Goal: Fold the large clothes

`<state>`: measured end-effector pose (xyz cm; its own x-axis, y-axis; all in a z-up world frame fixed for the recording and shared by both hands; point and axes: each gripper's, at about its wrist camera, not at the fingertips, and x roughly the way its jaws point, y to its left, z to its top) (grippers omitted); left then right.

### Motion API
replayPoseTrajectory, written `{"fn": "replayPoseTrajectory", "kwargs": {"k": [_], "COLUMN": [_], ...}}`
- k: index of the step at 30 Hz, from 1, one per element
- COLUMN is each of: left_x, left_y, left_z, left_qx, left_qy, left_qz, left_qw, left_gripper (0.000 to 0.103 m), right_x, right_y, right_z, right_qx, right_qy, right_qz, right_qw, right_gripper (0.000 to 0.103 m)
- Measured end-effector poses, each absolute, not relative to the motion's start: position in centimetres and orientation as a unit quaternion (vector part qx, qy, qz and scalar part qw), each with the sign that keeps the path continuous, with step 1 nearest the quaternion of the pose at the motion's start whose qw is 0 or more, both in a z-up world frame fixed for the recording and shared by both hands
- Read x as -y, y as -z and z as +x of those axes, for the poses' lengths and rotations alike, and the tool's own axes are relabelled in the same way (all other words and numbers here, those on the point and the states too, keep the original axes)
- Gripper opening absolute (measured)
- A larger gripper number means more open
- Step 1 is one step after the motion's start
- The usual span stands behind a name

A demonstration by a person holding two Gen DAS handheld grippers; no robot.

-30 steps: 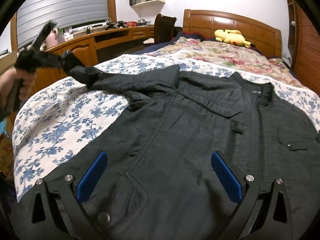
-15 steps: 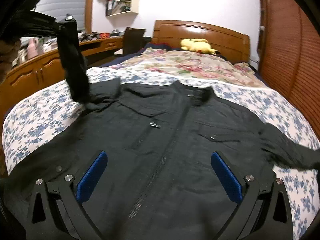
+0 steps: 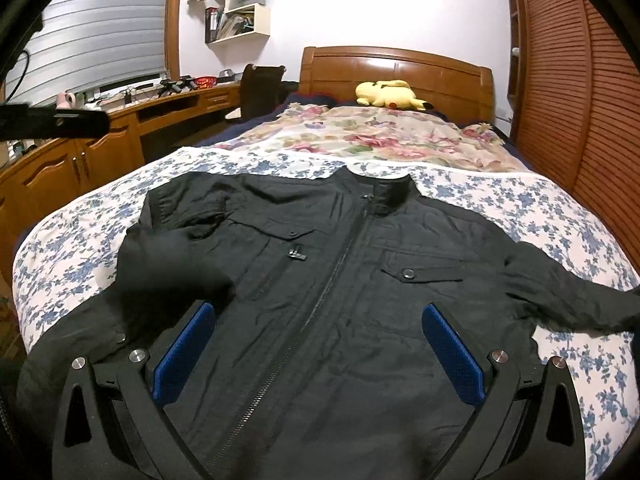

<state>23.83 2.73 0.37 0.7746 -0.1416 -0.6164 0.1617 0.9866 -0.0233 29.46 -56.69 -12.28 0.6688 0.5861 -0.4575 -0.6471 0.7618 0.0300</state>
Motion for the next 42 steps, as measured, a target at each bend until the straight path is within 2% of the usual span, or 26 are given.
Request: {"fn": "replayPoseTrajectory", "kwargs": {"k": [13, 26, 29, 31, 33, 34, 37, 39, 42], "left_x": [-7.6, -12.0, -12.3, -12.4, -12.4, -12.5, -12.8, -12.9, -12.7], "left_y": [5.1, 7.4, 7.5, 7.5, 7.3, 7.3, 7.3, 7.6, 7.8], "left_z": [18.1, 14.9, 14.2, 13.7, 13.3, 13.2, 13.1, 13.3, 13.5], "left_qx": [-0.31, -0.279, -0.269, -0.262, -0.252, -0.249, -0.247, -0.25, -0.25], "left_qy": [0.045, -0.006, -0.026, -0.028, -0.026, -0.026, -0.023, -0.024, -0.035], "left_qz": [0.001, -0.001, 0.014, 0.016, 0.013, 0.013, 0.004, -0.001, 0.006], "left_qw": [0.95, 0.96, 0.963, 0.965, 0.967, 0.968, 0.969, 0.968, 0.968], "left_gripper": [0.04, 0.041, 0.046, 0.058, 0.064, 0.069, 0.071, 0.072, 0.072], "right_x": [52.2, 48.3, 47.8, 48.0, 48.3, 48.3, 48.3, 48.4, 47.6], "right_y": [13.7, 16.6, 17.0, 17.0, 16.8, 16.8, 16.8, 16.7, 16.8], "right_z": [31.4, 33.0, 33.5, 33.7, 34.0, 34.1, 33.9, 34.0, 33.4], "right_qx": [-0.251, -0.297, -0.303, -0.302, -0.302, -0.302, -0.301, -0.295, -0.29], "right_qy": [-0.4, -0.47, -0.476, -0.485, -0.496, -0.501, -0.512, -0.512, -0.51], "right_qz": [-0.077, -0.097, -0.108, -0.107, -0.104, -0.104, -0.108, -0.111, -0.115], "right_qw": [0.878, 0.826, 0.819, 0.814, 0.808, 0.804, 0.797, 0.799, 0.802], "right_gripper": [0.102, 0.087, 0.076, 0.068, 0.055, 0.052, 0.029, 0.008, 0.002]}}
